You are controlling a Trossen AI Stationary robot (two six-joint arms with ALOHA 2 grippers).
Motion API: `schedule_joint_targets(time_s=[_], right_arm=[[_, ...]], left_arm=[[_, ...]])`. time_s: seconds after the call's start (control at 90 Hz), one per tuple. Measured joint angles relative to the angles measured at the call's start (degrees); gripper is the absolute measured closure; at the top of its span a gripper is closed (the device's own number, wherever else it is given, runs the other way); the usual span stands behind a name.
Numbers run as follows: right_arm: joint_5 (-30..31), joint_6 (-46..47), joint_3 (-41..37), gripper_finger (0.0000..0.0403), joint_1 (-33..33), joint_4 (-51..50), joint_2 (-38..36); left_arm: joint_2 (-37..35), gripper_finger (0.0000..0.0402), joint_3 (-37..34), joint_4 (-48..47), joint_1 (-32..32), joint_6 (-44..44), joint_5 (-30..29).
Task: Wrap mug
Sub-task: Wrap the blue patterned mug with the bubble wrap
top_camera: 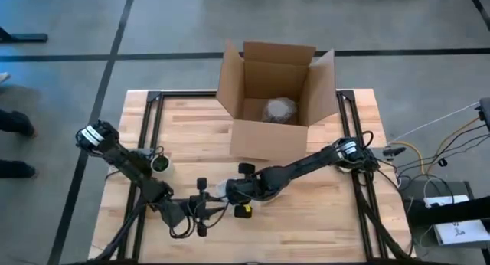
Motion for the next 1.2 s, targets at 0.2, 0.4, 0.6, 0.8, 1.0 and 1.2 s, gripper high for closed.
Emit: schedule_joint_targets(time_s=[0.2, 0.4, 0.6, 0.8, 1.0, 1.2], right_arm=[[-0.4, -0.11, -0.09, 0.0403, 0.0, 0.05, 0.01], [-1.94, -0.22, -0.15, 0.0403, 0.0, 0.16, 0.07], [-2.3, -0.05, 0.92, 0.0403, 0.11, -0.11, 0.05], [-2.43, 0.06, 4.89, 0.0403, 0.03, -4.74, 0.07], [-2.68, 0.19, 9.55, 0.0403, 0.1, -10.57, 0.07], [-2.66, 0.19, 15.91, 0.0403, 0.39, -18.35, -0.33]], left_arm=[[0.37, 0.0326, 0.07, 0.38, 4.07, 1.86, 2.56], [3.76, 0.0326, 0.14, 0.64, 8.14, 0.59, 7.68], [5.96, 0.0326, 0.31, 0.59, 9.68, -2.31, 7.75], [5.65, 0.0326, 0.37, -2.3, 10.37, -7.42, 7.26], [5.16, 0.0326, 0.35, -3.79, 10.49, -9.3, 7.12], [4.92, 0.0326, 0.41, -6.07, 10.62, -11.35, 7.1]])
